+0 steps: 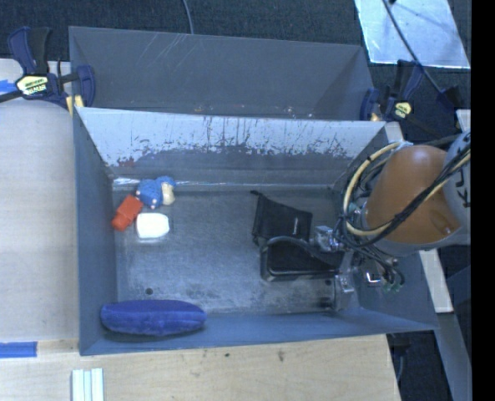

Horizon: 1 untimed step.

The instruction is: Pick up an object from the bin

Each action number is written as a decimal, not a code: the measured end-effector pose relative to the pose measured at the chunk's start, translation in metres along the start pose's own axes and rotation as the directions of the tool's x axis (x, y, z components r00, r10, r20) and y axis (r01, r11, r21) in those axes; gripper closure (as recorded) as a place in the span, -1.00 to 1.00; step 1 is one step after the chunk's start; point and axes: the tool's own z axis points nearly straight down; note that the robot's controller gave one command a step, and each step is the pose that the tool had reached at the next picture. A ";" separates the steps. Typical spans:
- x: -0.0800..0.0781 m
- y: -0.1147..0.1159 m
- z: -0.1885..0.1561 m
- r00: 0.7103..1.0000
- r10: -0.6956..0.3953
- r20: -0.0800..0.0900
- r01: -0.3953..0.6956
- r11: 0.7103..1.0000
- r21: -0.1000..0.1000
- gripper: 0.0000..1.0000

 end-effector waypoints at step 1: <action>-0.058 -0.010 0.000 1.000 0.015 0.006 -0.015 1.000 0.002 -1.00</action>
Offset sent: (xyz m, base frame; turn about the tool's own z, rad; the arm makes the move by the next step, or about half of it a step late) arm 0.0559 -0.0047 -0.0002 0.0161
